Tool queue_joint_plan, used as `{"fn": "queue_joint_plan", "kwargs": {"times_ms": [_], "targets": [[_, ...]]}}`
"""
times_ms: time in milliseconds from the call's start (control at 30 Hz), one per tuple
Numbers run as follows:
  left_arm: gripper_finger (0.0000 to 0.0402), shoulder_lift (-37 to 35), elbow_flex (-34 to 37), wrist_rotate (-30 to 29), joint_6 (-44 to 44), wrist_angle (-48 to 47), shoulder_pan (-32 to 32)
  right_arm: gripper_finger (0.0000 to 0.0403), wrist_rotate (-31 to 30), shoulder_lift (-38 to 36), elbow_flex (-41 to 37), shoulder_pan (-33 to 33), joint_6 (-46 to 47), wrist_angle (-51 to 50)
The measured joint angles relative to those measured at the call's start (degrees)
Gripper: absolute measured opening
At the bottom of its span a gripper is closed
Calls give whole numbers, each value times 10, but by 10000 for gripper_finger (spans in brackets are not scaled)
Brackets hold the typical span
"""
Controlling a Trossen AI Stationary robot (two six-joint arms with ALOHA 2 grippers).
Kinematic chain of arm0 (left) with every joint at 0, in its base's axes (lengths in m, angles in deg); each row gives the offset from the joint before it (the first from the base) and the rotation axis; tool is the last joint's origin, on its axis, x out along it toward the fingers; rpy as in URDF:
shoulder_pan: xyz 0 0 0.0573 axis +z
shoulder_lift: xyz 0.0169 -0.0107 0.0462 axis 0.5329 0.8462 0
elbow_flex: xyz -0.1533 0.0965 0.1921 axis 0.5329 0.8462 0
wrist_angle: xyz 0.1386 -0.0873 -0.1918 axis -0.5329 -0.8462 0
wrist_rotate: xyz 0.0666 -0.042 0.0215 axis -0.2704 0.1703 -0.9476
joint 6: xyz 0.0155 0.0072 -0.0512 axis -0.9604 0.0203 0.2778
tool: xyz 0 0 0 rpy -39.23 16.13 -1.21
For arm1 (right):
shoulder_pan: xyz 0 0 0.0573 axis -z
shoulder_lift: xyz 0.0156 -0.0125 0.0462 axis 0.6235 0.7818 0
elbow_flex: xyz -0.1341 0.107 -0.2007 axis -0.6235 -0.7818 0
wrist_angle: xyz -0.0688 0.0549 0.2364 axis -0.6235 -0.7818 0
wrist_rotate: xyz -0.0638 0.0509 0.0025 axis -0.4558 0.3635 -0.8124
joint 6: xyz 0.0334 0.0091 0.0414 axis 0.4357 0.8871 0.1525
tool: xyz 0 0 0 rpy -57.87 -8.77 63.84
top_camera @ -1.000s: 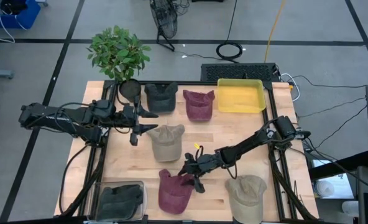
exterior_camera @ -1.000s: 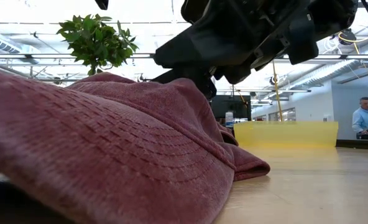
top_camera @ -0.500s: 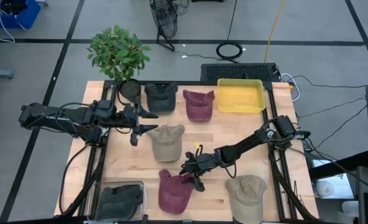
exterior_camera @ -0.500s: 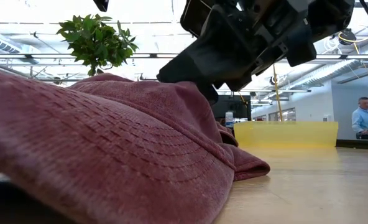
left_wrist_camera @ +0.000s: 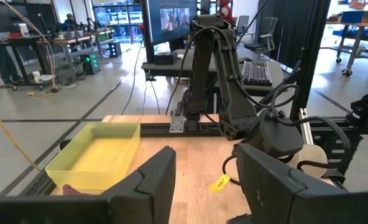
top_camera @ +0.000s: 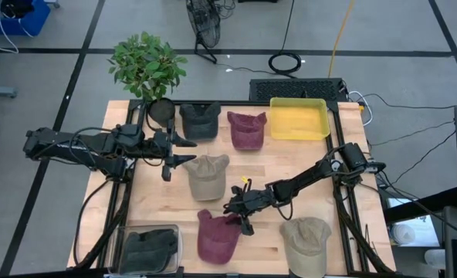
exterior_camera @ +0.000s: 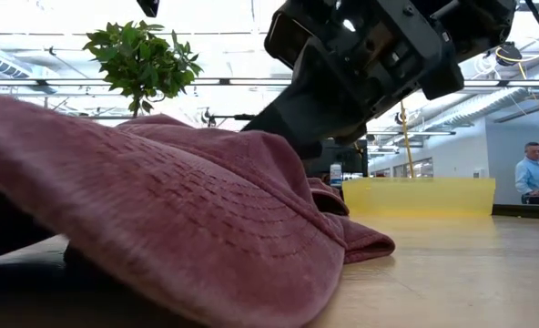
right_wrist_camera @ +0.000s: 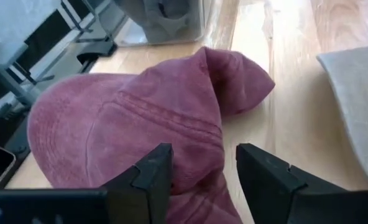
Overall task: Pick & Place hat
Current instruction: Put the bottom red cap into the yellow bin
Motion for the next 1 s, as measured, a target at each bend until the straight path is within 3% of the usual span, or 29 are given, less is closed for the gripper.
{"fn": "queue_joint_plan", "kwargs": {"times_ms": [167, 433, 633, 833, 1000], "targets": [[172, 0, 0, 0, 2, -4, 0, 115, 0, 0, 0, 1, -11, -20], [172, 0, 0, 0, 3, -13, 0, 7, 1, -6, 0, 8, -53, -51], [172, 0, 0, 0, 4, -13, 0, 7, 1, -64, -1, 8, -58, -149], [172, 0, 0, 0, 6, -27, 0, 4, -7, -188, -1, 8, -79, -325], [172, 0, 0, 0, 7, -29, 0, 2, -59, -295, 0, 12, -96, -473]]}}
